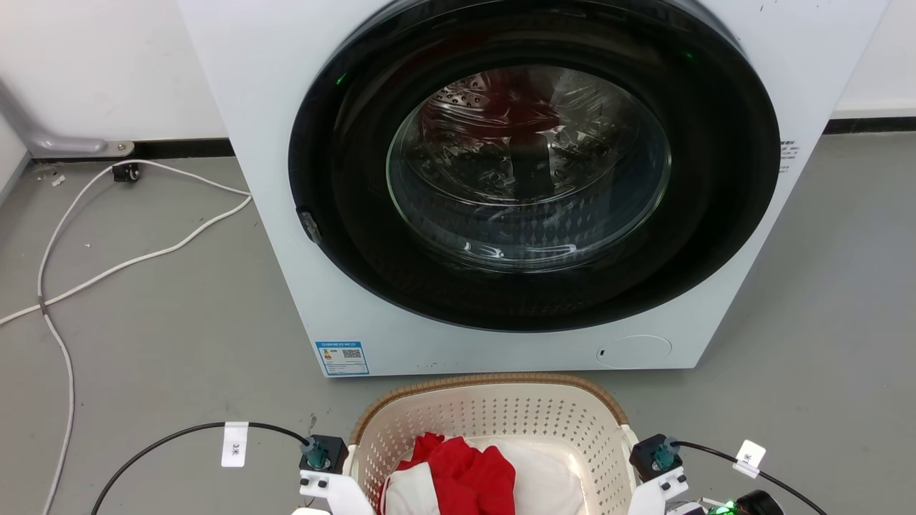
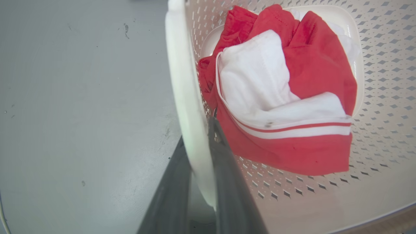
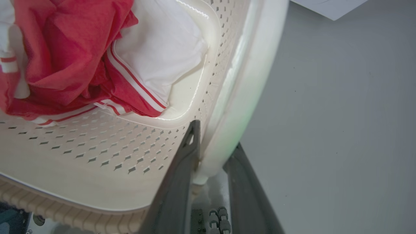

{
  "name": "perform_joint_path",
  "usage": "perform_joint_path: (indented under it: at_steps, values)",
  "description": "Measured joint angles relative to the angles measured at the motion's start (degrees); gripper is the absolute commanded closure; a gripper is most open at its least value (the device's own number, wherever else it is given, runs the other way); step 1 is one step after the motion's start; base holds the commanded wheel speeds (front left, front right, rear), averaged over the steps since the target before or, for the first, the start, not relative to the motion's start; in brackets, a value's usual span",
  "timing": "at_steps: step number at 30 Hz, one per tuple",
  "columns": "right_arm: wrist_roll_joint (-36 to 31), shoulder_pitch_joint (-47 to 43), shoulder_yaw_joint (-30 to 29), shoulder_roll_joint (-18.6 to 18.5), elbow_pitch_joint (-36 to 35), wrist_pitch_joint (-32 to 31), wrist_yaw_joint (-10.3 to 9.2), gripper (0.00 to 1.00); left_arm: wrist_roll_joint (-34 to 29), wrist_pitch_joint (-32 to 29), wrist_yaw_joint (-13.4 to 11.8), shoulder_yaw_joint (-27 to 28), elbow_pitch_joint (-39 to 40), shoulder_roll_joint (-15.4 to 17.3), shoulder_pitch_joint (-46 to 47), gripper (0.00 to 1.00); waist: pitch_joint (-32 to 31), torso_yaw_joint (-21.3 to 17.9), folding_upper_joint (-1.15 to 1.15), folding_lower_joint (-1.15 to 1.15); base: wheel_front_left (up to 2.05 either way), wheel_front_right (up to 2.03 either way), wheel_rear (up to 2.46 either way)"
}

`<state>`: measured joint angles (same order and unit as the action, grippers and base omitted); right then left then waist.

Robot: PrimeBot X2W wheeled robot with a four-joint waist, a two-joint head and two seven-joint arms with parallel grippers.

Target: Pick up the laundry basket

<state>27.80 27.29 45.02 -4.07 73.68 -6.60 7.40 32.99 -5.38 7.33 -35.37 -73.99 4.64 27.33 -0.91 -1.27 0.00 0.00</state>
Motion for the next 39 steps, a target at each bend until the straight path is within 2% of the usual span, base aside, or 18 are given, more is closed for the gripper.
perform_joint_path:
  at_steps: [39]
  values:
    - [4.1, 0.6, 3.8, -0.7, 0.2, -0.3, 0.00, 1.00, 3.1, 0.3, 0.0, -2.7, 0.0, 0.3, 0.2, 1.00, 0.6, -0.1, 0.00, 0.00, 0.00, 0.00, 0.00]
